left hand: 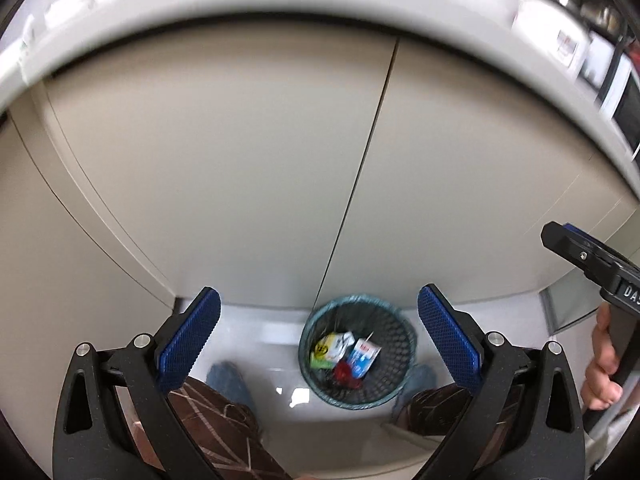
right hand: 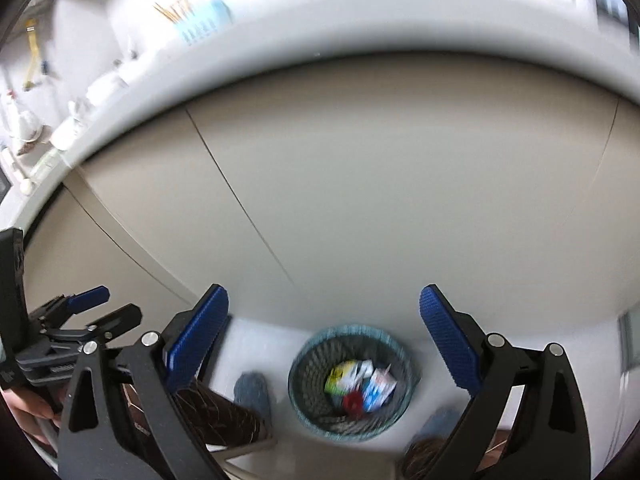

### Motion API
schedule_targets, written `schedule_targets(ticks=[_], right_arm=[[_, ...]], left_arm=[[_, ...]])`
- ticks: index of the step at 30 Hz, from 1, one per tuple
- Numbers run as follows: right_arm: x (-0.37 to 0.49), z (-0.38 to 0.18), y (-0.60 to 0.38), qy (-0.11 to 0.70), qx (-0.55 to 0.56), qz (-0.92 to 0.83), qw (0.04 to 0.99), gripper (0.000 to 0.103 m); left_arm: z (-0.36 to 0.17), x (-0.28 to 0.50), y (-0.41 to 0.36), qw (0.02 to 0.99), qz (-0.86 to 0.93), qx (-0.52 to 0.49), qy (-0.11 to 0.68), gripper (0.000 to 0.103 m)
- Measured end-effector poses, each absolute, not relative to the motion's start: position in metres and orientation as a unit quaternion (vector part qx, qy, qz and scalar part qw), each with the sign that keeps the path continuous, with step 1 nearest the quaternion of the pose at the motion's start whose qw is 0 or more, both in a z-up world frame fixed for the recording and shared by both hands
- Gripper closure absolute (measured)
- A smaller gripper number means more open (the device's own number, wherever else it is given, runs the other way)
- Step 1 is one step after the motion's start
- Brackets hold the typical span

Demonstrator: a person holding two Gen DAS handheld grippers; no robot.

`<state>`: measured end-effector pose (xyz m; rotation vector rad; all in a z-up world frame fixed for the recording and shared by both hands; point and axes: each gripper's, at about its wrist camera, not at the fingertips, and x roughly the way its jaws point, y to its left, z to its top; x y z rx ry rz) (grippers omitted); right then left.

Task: Collect trash
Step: 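Raise both open tools to the countertop toward the bubble wrap and plastic bag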

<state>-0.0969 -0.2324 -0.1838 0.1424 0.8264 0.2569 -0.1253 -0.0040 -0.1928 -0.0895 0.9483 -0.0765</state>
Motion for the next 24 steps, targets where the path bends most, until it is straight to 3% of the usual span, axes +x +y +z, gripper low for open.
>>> schedule_targets(ticks=[11,17,24], right_arm=[[-0.041,-0.038,-0.236,0.344,0.049,0.110,0.931,0.010],[0.014,0.006,-0.235,0.352,0.058,0.101,0.929,0.010],[0.093,0.013,-0.239,0.393,0.085,0.083,0.912,0.010]], left_arm=[[-0.049,-0.084,-0.008,0.918,-0.008,-0.042,0.394,0.006],[-0.007,-0.028,-0.006,0.923,0.004,-0.037,0.384,0.006],[0.008,0.057,0.014,0.918,0.017,-0.058,0.393,0.006]])
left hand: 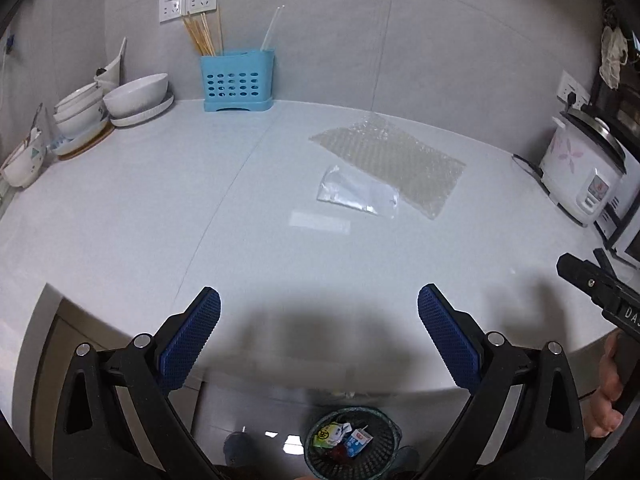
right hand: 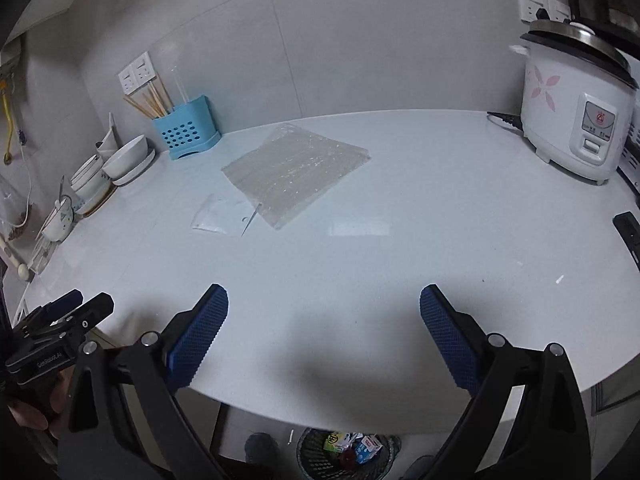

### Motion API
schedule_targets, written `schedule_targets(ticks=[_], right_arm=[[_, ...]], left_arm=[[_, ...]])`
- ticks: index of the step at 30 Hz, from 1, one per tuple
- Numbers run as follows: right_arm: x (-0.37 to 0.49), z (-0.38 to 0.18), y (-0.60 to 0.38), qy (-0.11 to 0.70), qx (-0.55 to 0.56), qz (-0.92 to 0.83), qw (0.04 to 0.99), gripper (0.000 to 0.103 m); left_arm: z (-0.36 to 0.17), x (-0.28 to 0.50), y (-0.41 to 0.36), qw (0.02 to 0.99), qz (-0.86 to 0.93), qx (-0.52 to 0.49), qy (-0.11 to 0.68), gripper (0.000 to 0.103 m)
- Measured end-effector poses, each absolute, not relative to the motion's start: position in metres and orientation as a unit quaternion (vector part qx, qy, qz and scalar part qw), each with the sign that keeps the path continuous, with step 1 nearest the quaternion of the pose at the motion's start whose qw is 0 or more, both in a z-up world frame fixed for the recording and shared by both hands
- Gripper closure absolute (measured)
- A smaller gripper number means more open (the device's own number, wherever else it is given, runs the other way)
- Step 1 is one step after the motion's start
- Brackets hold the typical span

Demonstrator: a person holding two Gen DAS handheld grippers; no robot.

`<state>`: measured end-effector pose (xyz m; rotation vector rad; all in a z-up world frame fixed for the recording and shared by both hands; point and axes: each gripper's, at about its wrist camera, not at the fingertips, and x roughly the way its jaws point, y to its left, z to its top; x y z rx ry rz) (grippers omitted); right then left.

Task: Collect trash
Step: 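Raise both open tools to the countertop toward the bubble wrap and plastic bag, then grasp the clear plastic bag with the left tool while the right tool grasps the bubble wrap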

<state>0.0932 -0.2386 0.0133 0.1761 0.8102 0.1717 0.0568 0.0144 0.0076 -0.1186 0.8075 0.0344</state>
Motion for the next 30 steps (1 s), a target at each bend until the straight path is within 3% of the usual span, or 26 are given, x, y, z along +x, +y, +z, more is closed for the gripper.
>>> schedule_targets(ticks=[16,26,30], right_arm=[[0.264,-0.044,-0.228,0.473,0.152,0.025,0.868,0.010],[0.330,-0.067,-0.216,0.476,0.142,-0.030,0.867,0.010],[0.337,-0.066,-0.209,0.467,0.131,-0.030,0.874,0.019]], left_arm=[[-0.032,0.220,0.018,0.894,0.024,-0.051,0.444,0.006],[-0.061,0.268,0.011,0.881,0.016,-0.044,0.471,0.008],[-0.065,0.272,0.007,0.879,0.022,-0.027,0.475,0.016]])
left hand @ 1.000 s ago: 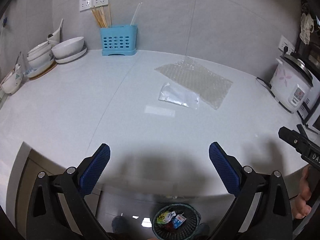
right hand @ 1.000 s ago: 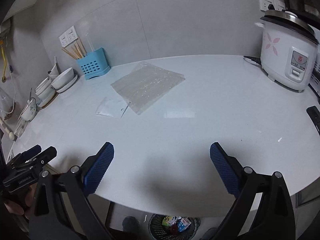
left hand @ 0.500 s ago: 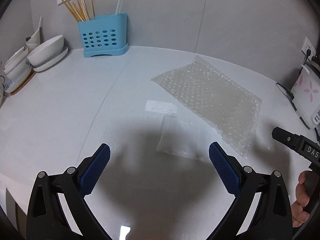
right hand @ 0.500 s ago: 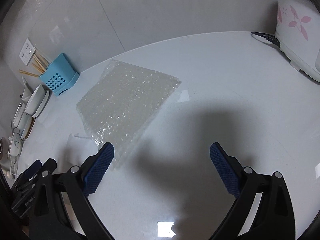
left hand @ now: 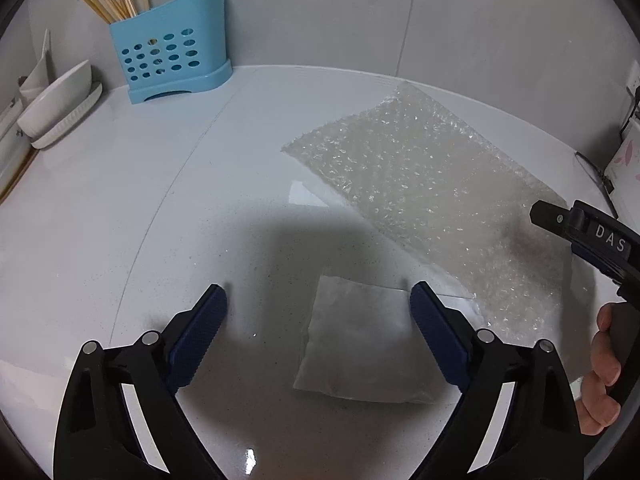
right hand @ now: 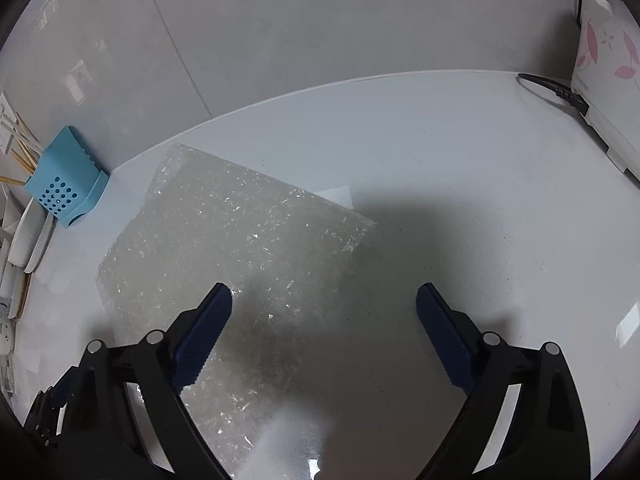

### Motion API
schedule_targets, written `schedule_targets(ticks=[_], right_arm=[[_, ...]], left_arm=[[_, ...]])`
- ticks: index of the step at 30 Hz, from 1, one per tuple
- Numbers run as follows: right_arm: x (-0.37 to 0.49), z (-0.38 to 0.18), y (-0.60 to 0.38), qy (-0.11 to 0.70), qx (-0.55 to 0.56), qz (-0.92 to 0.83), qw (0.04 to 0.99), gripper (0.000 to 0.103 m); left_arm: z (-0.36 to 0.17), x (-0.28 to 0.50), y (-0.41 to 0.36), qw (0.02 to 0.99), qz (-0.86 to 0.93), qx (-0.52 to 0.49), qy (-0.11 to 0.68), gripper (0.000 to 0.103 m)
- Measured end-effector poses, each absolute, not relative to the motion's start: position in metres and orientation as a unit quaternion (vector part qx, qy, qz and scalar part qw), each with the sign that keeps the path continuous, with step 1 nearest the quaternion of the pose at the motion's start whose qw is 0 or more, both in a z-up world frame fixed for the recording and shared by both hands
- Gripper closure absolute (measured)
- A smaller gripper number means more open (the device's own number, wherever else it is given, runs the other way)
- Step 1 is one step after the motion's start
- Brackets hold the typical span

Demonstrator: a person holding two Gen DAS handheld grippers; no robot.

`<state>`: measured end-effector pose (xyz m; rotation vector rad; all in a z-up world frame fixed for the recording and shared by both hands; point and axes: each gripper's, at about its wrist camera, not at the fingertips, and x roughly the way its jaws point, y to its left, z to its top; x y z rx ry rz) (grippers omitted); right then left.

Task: Collect trash
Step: 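Grasp the clear plastic bag with the left tool while the right tool grasps the bubble wrap, then lift the plastic bag and bubble wrap and carry both down over the wastebasket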

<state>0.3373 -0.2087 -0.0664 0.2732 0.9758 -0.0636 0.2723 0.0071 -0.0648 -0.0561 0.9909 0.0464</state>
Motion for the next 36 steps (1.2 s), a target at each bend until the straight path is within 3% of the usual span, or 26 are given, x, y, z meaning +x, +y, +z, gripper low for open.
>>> schedule_targets(ticks=[3,5,7,8,10,13,36], right_arm=[[0.340,-0.065,-0.202,0.466,0.106,-0.036,0.878,0.038],[0.340,-0.065,-0.197,0.467,0.093,-0.035,0.879,0.051],[0.340,-0.064,-0.193,0.469,0.087,-0.026,0.879,0.073],[0.340,-0.064,-0.192,0.470,0.091,-0.021,0.878,0.077],[0.338,-0.063,-0.193,0.470,0.098,-0.022,0.877,0.091],[0.332,-0.060,-0.197,0.461,0.102,-0.023,0.881,0.101],[0.217,0.029,-0.233,0.360,0.063,-0.035,0.930,0.101]], left_arm=[[-0.061,0.271,0.003,0.879,0.027,-0.013,0.477,0.037],[-0.058,0.269,0.001,0.876,0.029,-0.011,0.481,0.068],[-0.055,0.267,0.000,0.871,0.029,-0.015,0.491,0.080],[-0.055,0.266,0.001,0.869,0.026,-0.020,0.494,0.085],[-0.054,0.264,0.001,0.866,0.021,-0.021,0.499,0.088],[-0.054,0.260,0.005,0.867,0.017,-0.030,0.497,0.089],[0.015,0.187,0.013,0.898,0.020,-0.016,0.440,0.090]])
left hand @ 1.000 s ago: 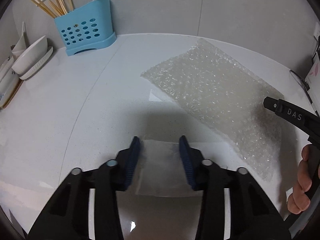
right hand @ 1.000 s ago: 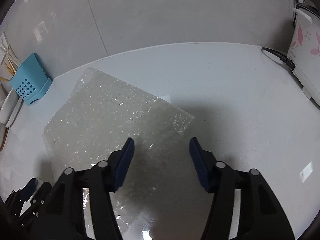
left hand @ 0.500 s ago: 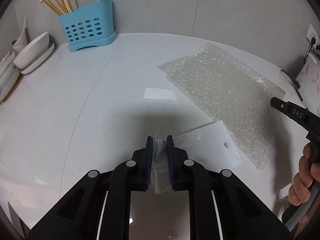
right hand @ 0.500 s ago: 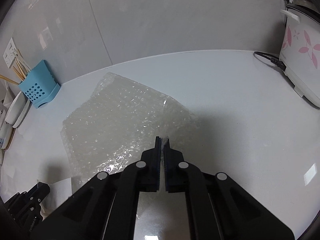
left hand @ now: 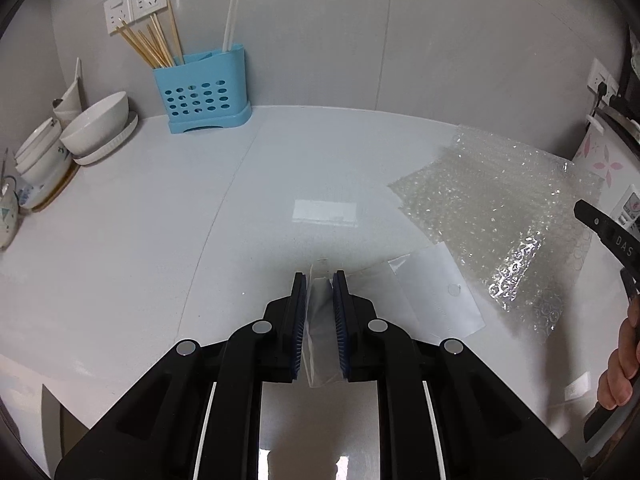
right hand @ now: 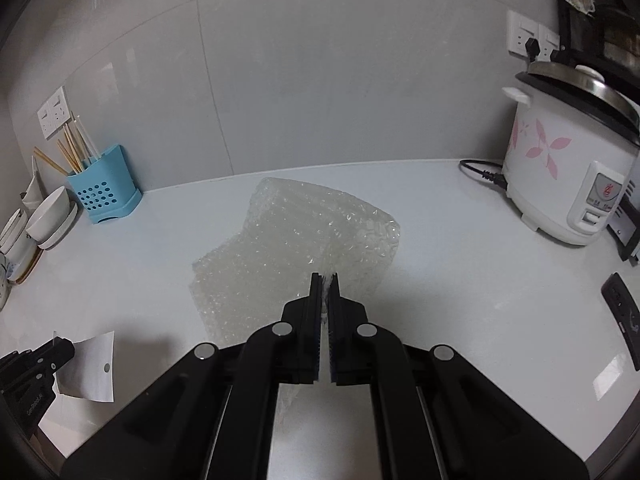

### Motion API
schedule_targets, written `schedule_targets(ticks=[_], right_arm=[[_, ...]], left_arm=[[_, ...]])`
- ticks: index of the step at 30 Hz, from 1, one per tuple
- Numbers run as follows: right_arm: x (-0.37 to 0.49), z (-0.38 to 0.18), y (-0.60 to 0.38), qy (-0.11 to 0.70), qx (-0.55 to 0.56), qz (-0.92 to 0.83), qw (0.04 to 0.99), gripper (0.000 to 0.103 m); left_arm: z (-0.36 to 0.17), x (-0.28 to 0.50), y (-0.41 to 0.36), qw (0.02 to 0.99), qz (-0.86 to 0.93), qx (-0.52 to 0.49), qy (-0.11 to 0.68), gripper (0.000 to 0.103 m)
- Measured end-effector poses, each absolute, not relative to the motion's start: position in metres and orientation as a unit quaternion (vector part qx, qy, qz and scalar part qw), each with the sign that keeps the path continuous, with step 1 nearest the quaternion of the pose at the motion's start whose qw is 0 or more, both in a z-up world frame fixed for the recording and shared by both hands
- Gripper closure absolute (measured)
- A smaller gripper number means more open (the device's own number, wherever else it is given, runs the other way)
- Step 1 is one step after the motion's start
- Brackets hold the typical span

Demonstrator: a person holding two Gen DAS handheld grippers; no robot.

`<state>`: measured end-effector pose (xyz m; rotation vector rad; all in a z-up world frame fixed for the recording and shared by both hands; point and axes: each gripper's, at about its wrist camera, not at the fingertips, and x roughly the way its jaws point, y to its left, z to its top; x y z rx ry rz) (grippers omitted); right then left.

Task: Collect trash
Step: 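Lift the plastic bag and bubble wrap and carry both down over the wastebasket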

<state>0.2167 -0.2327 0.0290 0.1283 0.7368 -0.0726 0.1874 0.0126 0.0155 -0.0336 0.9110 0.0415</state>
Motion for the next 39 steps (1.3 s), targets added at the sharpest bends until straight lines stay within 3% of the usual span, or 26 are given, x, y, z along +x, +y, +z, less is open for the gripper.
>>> schedule_targets(ticks=[24,31,39], right_arm=[[0.009,0.147,-0.241,0.236,-0.003,-0.008,0.972,0.101],[-0.078,0.153,-0.247,0.191,-0.005,0.018,0.981,0.101],[-0.161,0.117,-0.252,0.183,0.007,0.045,0.982,0.101]], left_arm=[[0.114,0.023,-0.009,0.935,-0.016,-0.011,0.355,0.090],[0.118,-0.033,-0.011,0.939,-0.029,-0.021,0.342,0.090],[0.085,-0.097,-0.019,0.944,-0.047,-0.020,0.325,0.090]])
